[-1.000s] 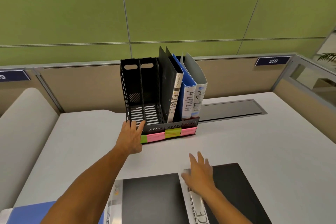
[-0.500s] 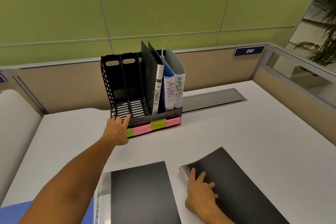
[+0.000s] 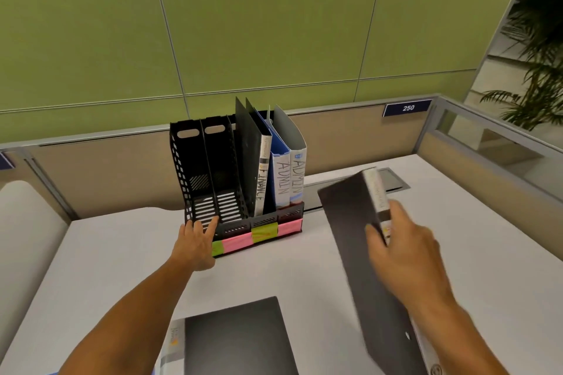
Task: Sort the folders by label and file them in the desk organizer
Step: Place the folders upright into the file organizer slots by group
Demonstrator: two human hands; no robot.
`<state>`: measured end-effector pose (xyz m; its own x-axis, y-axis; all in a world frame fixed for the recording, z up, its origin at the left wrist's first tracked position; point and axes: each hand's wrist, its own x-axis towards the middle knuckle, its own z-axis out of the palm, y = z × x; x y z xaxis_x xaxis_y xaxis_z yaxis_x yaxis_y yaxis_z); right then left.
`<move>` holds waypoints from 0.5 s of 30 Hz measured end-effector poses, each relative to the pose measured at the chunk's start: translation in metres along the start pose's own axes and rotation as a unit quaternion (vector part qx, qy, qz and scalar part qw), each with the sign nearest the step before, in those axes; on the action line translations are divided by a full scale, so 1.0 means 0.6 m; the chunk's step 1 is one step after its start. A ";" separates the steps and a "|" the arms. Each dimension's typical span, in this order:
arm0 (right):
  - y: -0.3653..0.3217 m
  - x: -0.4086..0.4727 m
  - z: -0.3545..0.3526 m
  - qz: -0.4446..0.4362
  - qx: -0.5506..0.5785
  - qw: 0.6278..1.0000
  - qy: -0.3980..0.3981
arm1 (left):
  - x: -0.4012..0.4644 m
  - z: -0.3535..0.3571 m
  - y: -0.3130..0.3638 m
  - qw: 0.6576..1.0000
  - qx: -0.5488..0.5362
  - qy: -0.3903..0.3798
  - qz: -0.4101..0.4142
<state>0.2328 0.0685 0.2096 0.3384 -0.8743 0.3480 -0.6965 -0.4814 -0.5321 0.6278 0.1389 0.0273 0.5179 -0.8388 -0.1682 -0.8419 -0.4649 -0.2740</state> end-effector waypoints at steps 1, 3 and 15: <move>0.003 0.003 -0.007 0.012 0.051 0.998 0.017 | 0.001 0.000 0.000 1.000 -0.001 0.000 0.001; 0.012 -0.006 -0.006 0.038 0.143 0.989 0.027 | 0.003 0.001 0.001 1.000 -0.001 -0.001 -0.002; 0.194 -0.179 0.124 0.296 0.306 0.905 -0.004 | 0.008 0.012 0.002 1.000 -0.011 0.000 -0.009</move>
<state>0.1625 0.1018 0.0525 0.0279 -0.9895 -0.1415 -0.2768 0.1284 -0.9523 0.6305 0.1365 0.0197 0.5325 -0.8304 -0.1639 -0.8360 -0.4858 -0.2552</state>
